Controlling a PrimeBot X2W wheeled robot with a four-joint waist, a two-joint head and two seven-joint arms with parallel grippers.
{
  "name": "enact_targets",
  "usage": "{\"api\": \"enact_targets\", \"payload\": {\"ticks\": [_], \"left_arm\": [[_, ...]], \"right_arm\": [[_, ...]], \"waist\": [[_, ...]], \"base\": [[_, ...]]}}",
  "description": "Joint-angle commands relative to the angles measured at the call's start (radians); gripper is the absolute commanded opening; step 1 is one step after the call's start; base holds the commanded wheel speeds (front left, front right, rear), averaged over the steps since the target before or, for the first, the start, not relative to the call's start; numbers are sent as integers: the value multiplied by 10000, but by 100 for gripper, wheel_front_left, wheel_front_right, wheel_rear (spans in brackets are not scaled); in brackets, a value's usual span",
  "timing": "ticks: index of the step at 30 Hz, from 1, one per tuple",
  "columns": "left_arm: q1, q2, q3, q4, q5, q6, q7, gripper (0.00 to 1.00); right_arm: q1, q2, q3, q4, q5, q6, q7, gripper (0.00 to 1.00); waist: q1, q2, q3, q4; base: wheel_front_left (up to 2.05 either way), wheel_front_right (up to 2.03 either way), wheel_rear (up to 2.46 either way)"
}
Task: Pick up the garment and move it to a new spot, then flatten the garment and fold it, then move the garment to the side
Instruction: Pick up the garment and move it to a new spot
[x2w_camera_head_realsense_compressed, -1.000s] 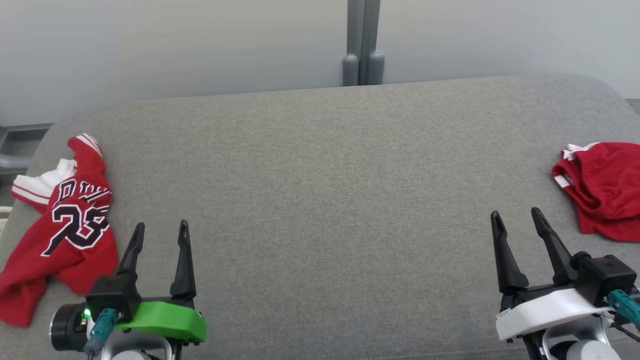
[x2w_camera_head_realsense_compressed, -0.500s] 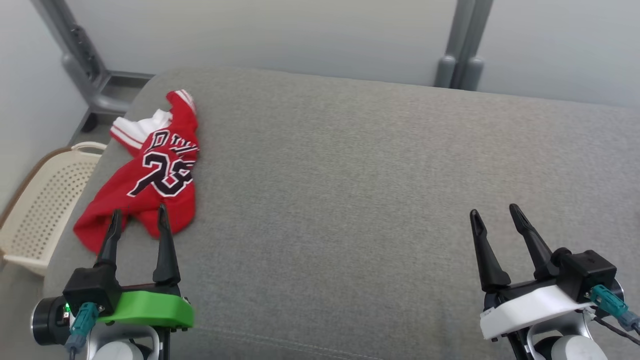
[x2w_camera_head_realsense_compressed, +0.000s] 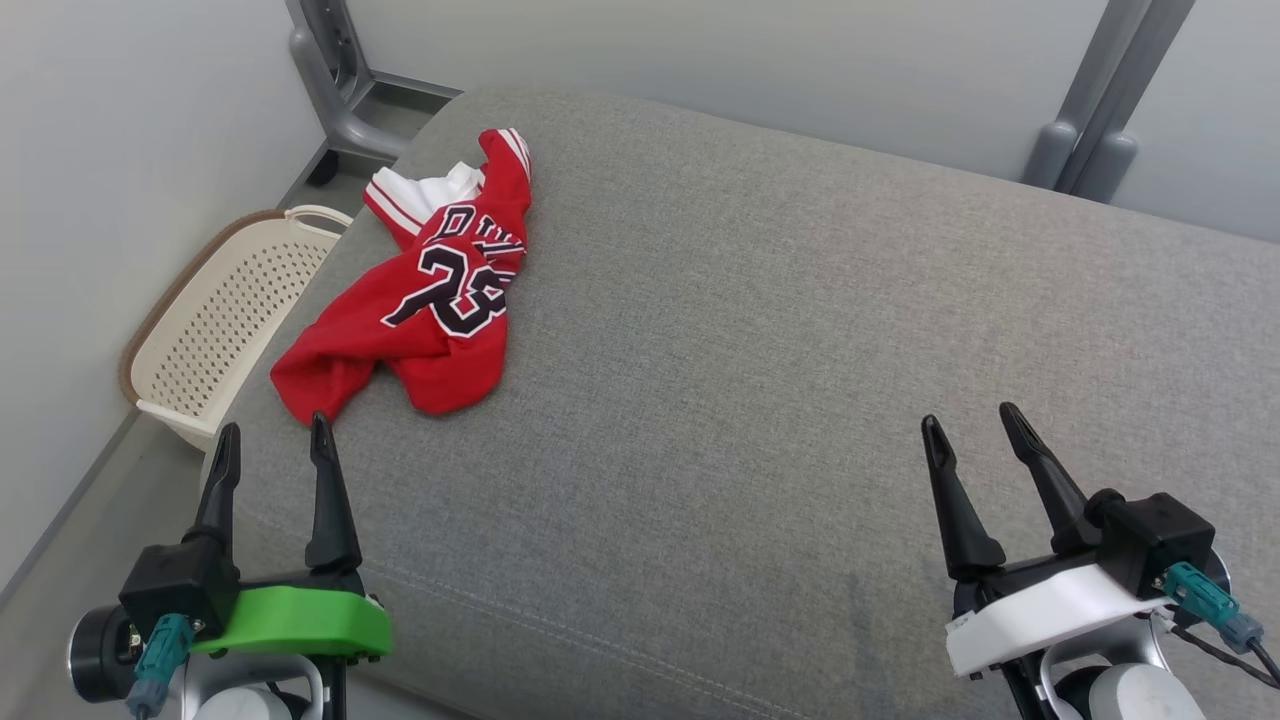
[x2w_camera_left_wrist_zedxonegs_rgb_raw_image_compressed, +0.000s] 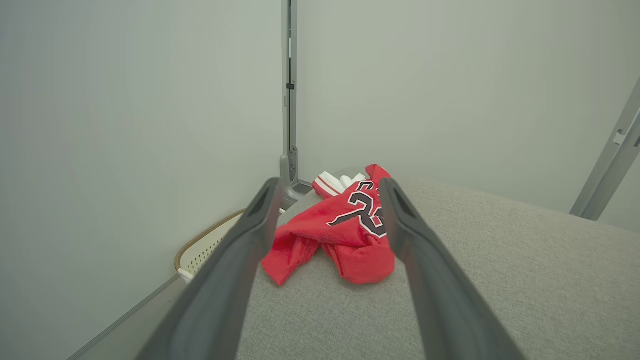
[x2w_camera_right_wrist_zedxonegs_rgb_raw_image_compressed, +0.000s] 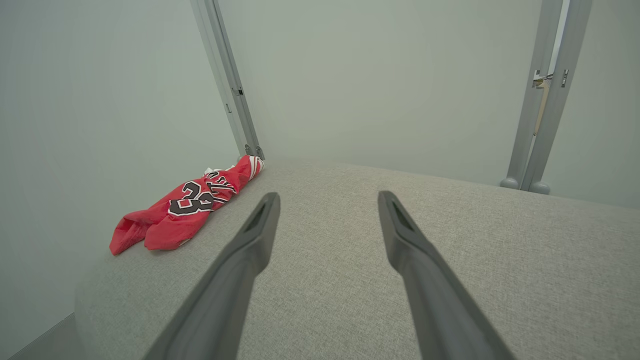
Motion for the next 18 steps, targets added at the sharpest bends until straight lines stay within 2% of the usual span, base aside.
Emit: {"api": "enact_targets", "payload": {"ticks": [1, 7, 12, 15, 18], "left_arm": [[-62, -25, 52, -22, -19, -43, -54, 100], [-647, -78, 341, -129, 59, -62, -97, 100], [-1925, 178, 738, 50, 94, -208, -112, 100], [-2915, 312, 869, 680, -111, -501, 142, 100], [-4035, 273, 799, 1906, -618, -1140, 664, 100]], "right_arm": [[-106, -25, -27, -12, 51, -14, 28, 100], [-165, -93, -55, -113, 54, -14, 110, 100], [-344, -312, -52, -386, -92, -14, 430, 100], [-470, -538, -60, -660, -140, -14, 677, 100], [-673, -742, -117, -965, -182, -12, 871, 100]], "waist": [[0, 0, 62, 68], [0, 0, 223, 26], [0, 0, 725, -105], [0, 0, 1204, -231], [0, 0, 1748, -342]], "base": [[0, 0, 0], [0, 0, 0], [0, 0, 0], [0, 0, 0], [0, 0, 0]]}}
